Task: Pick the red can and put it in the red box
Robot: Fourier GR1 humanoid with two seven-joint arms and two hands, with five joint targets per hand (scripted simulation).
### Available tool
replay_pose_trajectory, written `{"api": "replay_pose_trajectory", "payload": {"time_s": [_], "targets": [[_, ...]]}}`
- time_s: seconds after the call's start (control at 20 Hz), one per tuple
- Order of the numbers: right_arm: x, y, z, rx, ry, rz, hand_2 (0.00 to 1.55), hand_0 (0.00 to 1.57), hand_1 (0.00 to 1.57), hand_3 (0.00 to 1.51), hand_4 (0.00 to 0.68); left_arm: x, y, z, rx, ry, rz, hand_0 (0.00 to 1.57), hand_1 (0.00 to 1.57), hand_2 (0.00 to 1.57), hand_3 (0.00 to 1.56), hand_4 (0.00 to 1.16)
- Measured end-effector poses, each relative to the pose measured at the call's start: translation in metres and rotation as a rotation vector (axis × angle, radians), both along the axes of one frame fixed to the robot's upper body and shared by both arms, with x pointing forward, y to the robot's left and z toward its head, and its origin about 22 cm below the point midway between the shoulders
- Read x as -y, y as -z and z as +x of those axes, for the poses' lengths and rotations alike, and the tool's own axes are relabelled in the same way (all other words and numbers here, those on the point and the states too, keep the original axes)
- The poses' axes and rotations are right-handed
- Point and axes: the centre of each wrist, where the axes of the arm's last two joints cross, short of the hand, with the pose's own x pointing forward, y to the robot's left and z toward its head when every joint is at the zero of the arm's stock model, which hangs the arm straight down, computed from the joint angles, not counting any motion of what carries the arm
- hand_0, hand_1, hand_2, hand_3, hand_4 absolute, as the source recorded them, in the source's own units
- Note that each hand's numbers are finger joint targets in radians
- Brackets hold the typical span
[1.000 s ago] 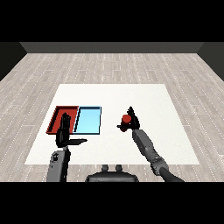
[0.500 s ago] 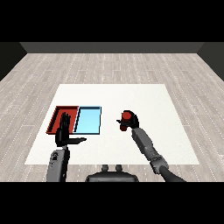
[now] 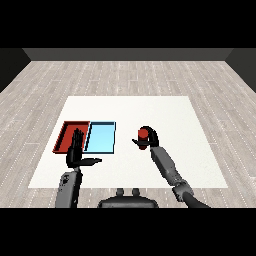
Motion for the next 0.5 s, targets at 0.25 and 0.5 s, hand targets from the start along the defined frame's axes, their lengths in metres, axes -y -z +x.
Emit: {"api": "replay_pose_trajectory", "payload": {"time_s": [0.25,0.5], "targets": [[-0.002,-0.021,-0.005,0.057,-0.003,0.007,1.44,1.43,1.43,1.41,0.649,0.002,0.009,0.004,-0.021,0.021,0.01,0.0,0.0,0.0,0.0,0.0],[-0.007,-0.041,-0.008,0.11,-0.005,0.025,1.45,1.44,1.44,1.42,0.651,0.022,0.007,0.012,-0.039,0.074,0.027,0.0,0.0,0.0,0.0,0.0]]}}
